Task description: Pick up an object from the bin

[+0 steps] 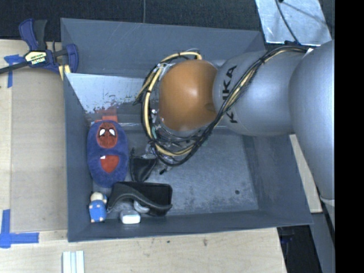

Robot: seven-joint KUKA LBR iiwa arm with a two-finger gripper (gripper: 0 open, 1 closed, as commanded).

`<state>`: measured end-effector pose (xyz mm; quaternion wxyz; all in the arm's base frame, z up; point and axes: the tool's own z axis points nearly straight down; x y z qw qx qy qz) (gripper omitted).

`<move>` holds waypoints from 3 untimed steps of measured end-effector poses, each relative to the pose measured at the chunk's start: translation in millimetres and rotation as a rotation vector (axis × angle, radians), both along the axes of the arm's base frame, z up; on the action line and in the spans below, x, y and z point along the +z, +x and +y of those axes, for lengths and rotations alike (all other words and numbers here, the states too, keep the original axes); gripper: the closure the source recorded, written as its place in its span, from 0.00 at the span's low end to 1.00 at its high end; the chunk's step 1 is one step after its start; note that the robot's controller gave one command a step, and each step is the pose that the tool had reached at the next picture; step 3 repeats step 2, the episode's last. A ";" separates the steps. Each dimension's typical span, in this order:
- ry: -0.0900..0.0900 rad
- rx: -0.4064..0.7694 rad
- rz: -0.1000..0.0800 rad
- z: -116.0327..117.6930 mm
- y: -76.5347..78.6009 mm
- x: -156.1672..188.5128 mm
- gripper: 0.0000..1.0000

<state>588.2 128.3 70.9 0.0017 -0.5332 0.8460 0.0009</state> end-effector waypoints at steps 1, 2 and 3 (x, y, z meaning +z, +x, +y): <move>-0.001 -0.004 -0.008 0.3 2.2 67.3 1.00; 0.000 -0.008 -0.008 0.6 4.5 122.4 1.00; 0.000 -0.008 -0.008 0.6 4.5 122.4 1.00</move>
Offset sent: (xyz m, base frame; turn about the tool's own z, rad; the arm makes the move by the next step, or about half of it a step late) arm -0.0001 0.0000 0.0625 0.0000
